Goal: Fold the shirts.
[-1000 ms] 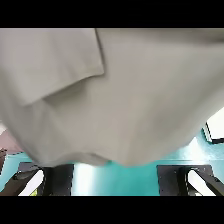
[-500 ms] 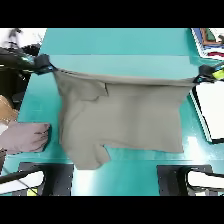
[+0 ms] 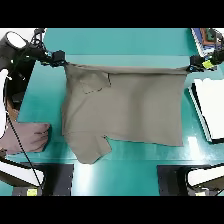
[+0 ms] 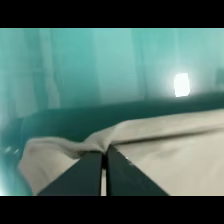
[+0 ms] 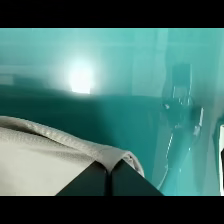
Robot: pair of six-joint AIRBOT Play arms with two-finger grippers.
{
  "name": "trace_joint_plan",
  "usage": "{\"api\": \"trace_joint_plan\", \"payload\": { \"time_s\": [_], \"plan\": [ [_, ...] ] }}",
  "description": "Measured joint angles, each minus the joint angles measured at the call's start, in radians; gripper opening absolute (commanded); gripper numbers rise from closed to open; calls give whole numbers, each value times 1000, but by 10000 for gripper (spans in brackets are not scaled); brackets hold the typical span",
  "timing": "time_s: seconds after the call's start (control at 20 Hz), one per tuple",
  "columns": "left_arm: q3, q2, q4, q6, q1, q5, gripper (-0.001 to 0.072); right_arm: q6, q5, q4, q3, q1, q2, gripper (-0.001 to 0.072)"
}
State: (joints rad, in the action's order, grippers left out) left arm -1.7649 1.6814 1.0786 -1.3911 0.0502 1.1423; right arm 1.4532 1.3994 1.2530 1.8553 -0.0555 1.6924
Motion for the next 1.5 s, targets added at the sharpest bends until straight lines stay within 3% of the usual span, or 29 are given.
{"api": "trace_joint_plan", "payload": {
  "time_s": [0.2,0.5,0.55,0.6,0.65,0.95,1.3,1.5],
  "plan": [
    [42,-33,108,-50,-4,97,27,-5,-4,4,-145,7,-79,13],
    [319,-85,147,-64,-6,96,31,-7,-145,11,-481,48,-203,25],
    [360,-88,142,-64,-6,86,208,-7,-164,8,-517,55,-213,199],
    [389,-90,137,-66,-6,84,487,-7,-180,6,-546,59,-220,451],
    [411,-95,127,-66,-6,79,542,-7,-190,3,-565,61,-226,460],
    [563,-274,123,-51,-6,113,540,-19,-129,-87,-642,11,-343,448],
    [1089,-700,123,-105,-6,157,540,-32,-93,-109,-823,-51,-585,448],
    [1304,-818,49,-135,-6,149,539,-34,-107,-109,-861,-45,-653,448]
  ]
}}
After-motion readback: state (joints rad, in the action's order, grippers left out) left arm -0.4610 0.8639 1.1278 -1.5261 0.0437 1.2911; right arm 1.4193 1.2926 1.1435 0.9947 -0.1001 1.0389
